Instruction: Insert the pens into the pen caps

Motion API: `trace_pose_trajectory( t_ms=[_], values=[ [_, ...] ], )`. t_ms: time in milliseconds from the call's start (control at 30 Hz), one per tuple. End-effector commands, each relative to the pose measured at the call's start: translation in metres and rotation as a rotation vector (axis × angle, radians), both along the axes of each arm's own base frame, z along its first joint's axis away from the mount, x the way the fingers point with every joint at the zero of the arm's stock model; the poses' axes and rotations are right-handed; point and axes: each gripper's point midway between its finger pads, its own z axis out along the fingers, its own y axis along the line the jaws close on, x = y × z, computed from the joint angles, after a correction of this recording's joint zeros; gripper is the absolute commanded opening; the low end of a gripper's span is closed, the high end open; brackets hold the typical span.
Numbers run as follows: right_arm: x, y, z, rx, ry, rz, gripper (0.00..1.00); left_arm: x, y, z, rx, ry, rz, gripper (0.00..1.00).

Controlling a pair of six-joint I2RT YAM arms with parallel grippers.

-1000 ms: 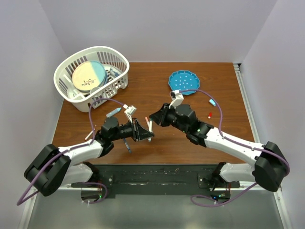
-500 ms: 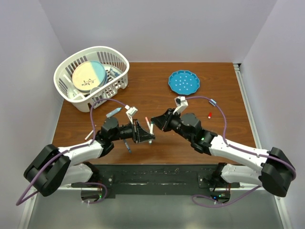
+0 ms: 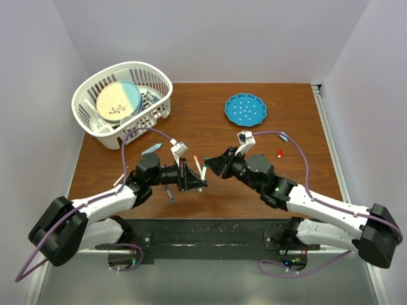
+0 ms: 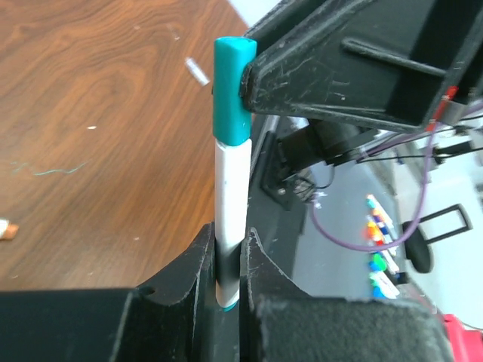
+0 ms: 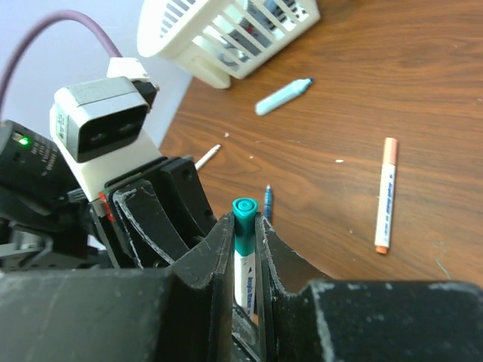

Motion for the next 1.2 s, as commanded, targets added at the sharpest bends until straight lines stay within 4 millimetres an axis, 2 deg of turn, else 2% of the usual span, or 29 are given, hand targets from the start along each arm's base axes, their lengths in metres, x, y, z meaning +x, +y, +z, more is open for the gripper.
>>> trace_pose_trajectory(
  t_ms=[0, 333, 433, 533, 567, 600, 667, 733, 833, 933, 1100, 1167],
  values=[
    [-0.050, 0.011, -0.046, -0.165, 0.149, 0.181, 0.00, 0.070, 0.005, 0.051, -0.015, -0.212, 0.260, 0.00],
    [-0.060, 0.025, -0.058, -0.264, 0.171, 0.200, 0.00, 0.076, 0.005, 0.045, 0.038, -0.236, 0.258, 0.00],
    [-0.057, 0.020, -0.056, -0.261, 0.161, 0.174, 0.00, 0.075, 0.006, 0.045, 0.044, -0.241, 0.255, 0.00],
    [-0.051, 0.011, -0.044, -0.273, 0.124, 0.134, 0.00, 0.073, 0.009, 0.041, 0.061, -0.255, 0.254, 0.00],
    [-0.047, 0.007, -0.035, -0.267, 0.102, 0.112, 0.02, 0.070, 0.010, 0.040, 0.064, -0.257, 0.252, 0.00],
    [-0.043, 0.003, -0.028, -0.278, 0.078, 0.091, 0.13, 0.068, 0.011, 0.039, 0.065, -0.260, 0.243, 0.00],
    [-0.033, -0.004, -0.009, -0.273, 0.023, 0.038, 0.23, 0.062, 0.013, 0.039, 0.057, -0.268, 0.234, 0.00],
    [-0.024, -0.008, 0.014, -0.267, -0.038, 0.009, 0.45, 0.055, 0.013, 0.042, 0.042, -0.270, 0.212, 0.00],
    [-0.012, -0.009, 0.045, -0.263, -0.095, -0.018, 0.64, 0.041, 0.013, 0.052, -0.002, -0.293, 0.163, 0.00],
    [0.002, -0.008, 0.068, -0.269, -0.120, -0.052, 0.70, 0.029, 0.012, 0.058, -0.032, -0.301, 0.121, 0.00],
    [0.022, -0.006, 0.098, -0.277, -0.140, -0.105, 0.71, 0.016, 0.013, 0.066, -0.071, -0.317, 0.075, 0.00],
    [0.026, -0.001, 0.099, -0.290, -0.139, -0.101, 0.70, 0.013, 0.014, 0.068, -0.081, -0.324, 0.068, 0.00]
  ],
)
